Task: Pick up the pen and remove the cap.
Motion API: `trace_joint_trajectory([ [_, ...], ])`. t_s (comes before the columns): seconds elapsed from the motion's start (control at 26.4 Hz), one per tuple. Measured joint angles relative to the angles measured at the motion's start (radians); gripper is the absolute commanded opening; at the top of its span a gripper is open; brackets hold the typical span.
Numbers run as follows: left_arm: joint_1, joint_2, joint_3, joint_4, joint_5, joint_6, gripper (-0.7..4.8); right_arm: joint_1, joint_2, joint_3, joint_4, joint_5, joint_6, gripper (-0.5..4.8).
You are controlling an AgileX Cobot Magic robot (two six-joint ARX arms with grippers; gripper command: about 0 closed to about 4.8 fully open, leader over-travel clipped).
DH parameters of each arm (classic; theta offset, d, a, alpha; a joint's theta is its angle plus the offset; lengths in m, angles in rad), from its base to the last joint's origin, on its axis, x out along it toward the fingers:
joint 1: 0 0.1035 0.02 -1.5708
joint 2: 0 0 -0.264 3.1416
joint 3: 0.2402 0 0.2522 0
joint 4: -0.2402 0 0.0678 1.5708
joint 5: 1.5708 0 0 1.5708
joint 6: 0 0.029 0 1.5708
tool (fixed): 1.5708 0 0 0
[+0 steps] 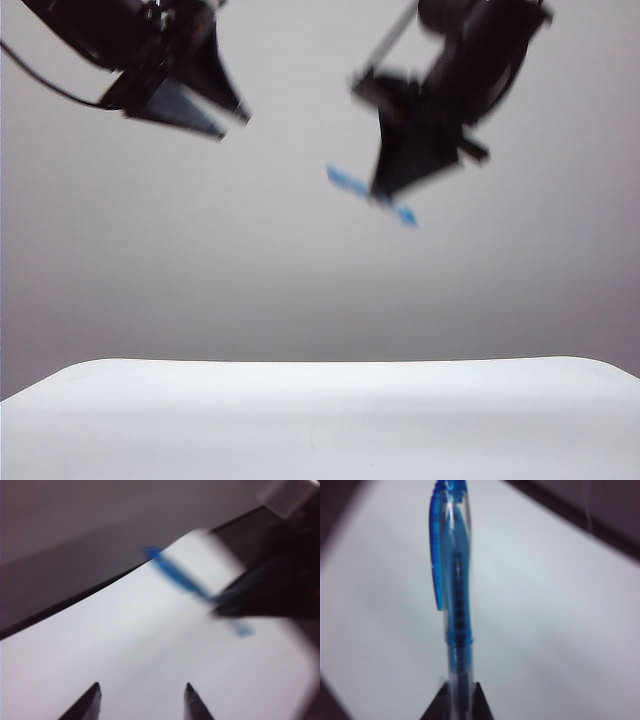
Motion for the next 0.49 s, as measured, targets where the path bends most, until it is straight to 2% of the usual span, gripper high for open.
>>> trace_joint_trajectory([
  [0.08,0.024,0.0,0.0,0.091,0.157,-0.098,2.89,0.0,-0.064,0.027,-0.008,-0.057,0.0,-0.06],
  [0.15,0.041,0.0,0.0,0.18,0.257,-0.186,4.11,0.001,-0.132,0.043,-0.02,-0.092,-0.005,-0.06],
  [0.19,0.049,0.0,0.0,0.28,0.311,-0.259,4.32,0.001,-0.201,0.048,-0.022,-0.114,-0.017,-0.06],
  [0.38,0.048,0.0,0.0,0.581,0.391,-0.422,4.36,0.002,-0.33,0.054,0.059,-0.132,-0.023,-0.06],
  [0.45,0.047,0.0,0.0,0.729,0.409,-0.525,4.36,0.002,-0.346,0.054,0.08,-0.14,-0.023,-0.06],
  [0.49,0.048,-0.002,0.001,0.84,0.412,-0.632,4.35,0.002,-0.347,0.053,0.09,-0.164,-0.022,-0.06],
])
